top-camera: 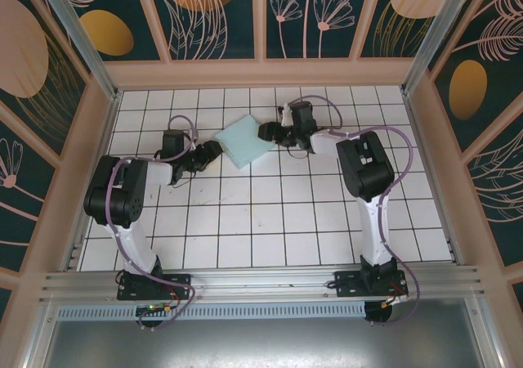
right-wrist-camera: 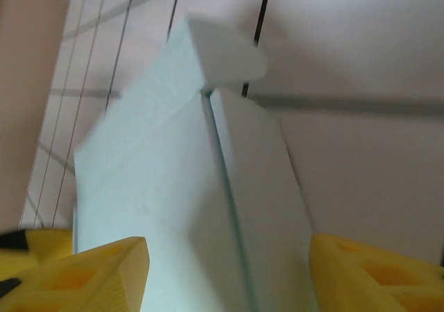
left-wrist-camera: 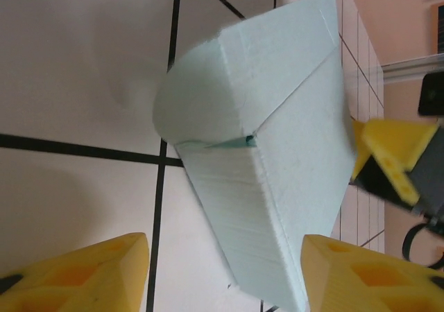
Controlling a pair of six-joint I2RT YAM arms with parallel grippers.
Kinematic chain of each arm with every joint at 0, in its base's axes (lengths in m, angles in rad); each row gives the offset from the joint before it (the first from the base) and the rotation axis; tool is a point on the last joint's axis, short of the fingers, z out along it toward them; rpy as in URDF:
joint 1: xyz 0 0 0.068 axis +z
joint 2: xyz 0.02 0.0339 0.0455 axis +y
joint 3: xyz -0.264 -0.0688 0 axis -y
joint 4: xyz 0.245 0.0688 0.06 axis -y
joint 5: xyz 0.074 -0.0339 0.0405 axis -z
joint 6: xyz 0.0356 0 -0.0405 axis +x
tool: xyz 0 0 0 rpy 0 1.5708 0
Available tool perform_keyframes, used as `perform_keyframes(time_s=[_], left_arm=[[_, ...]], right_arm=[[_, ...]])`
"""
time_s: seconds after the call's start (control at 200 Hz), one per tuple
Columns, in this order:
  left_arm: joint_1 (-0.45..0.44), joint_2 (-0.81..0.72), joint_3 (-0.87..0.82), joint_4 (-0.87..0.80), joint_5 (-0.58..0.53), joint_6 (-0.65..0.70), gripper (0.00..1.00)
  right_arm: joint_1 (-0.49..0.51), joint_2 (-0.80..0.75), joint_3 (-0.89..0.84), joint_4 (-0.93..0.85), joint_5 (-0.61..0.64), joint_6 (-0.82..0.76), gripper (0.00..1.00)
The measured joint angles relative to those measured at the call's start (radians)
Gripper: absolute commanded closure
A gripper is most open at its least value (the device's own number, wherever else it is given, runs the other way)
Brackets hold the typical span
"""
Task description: Fold the paper box
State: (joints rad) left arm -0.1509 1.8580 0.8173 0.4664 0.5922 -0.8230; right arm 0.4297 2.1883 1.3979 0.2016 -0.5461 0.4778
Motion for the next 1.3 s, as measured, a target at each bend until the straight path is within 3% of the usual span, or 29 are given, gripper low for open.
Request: perform_keyframes(time_s=[0.18, 0.41, 0.48, 0.736, 1.126, 1.301], left_arm=[[-0.001, -0.005, 0.001, -0.034, 0.000, 0.034, 0.49], [-0.001, -0.005, 0.003, -0.091, 0.004, 0.091, 0.59], [-0.001, -0.006, 0.011, -0.100, 0.008, 0.110, 0.69], [0.003, -0.005, 0.014, -0.099, 0.043, 0.138, 0.86], [0.032, 0.055, 0.014, 0.004, 0.183, 0.142, 0.94], [0.040, 0.068, 0.015, 0.020, 0.211, 0.142, 0.93]], right_arm=[[0.065, -0.161, -0.212, 0.051, -0.004, 0.056, 0.39], [0.042, -0.231, -0.264, 0.160, 0.035, 0.133, 0.33], [0.027, -0.231, -0.275, 0.173, 0.041, 0.154, 0.32], [-0.008, -0.221, -0.296, 0.256, 0.028, 0.241, 0.24], [-0.011, -0.175, -0.301, 0.292, -0.003, 0.299, 0.16], [0.004, -0.142, -0.299, 0.292, -0.028, 0.311, 0.20]])
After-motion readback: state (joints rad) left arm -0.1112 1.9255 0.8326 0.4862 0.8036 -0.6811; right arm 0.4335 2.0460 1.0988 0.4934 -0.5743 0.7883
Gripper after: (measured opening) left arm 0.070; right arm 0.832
